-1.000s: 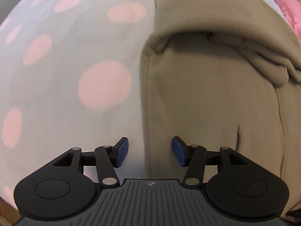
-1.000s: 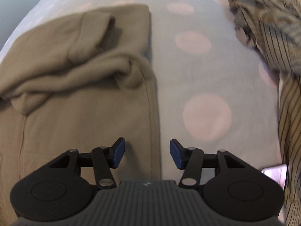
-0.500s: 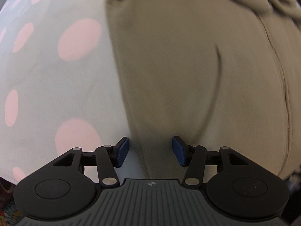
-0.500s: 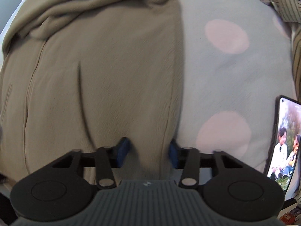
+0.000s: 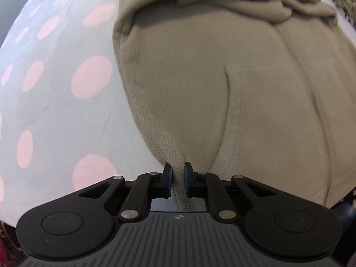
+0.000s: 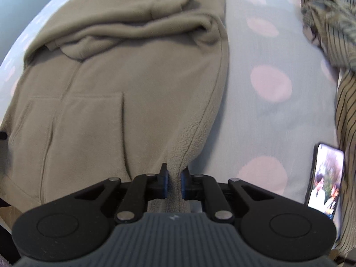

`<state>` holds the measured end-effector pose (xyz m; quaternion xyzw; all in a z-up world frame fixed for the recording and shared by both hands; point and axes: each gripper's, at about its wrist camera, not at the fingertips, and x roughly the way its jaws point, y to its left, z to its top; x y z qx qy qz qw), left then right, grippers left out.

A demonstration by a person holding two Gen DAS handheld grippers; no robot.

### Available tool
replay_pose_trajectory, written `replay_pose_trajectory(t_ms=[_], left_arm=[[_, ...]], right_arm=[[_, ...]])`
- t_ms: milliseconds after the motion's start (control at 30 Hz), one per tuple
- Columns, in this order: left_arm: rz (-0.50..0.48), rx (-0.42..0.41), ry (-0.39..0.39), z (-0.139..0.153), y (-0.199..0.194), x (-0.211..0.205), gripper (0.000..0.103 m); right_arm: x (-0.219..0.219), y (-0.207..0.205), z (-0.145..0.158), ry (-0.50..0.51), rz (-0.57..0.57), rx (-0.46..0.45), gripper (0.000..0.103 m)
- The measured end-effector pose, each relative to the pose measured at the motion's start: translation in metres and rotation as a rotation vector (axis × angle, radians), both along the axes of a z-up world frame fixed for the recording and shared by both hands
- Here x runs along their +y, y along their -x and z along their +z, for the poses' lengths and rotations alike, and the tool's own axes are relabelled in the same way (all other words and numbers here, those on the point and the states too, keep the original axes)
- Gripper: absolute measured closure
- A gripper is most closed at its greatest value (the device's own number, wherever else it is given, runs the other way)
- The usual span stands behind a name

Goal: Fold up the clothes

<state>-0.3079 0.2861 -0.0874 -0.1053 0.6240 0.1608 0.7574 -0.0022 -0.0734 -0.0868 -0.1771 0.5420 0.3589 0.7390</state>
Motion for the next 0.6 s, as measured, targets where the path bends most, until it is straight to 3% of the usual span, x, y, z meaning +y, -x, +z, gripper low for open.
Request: replay_pose_trajectory(t_ms=[300, 600], left_arm=[[0.053, -0.227, 0.049, 0.061, -0.029, 0.025, 0.095], [0.068, -0.329, -0.03, 0.088, -0.057, 0.062, 0.095]], right_arm=[[0.008, -0.013, 0.048, -0.138, -0.018, -0.091, 0.092], [0.007, -0.055, 0.088, -0.278, -0.087, -0.173, 0.093]])
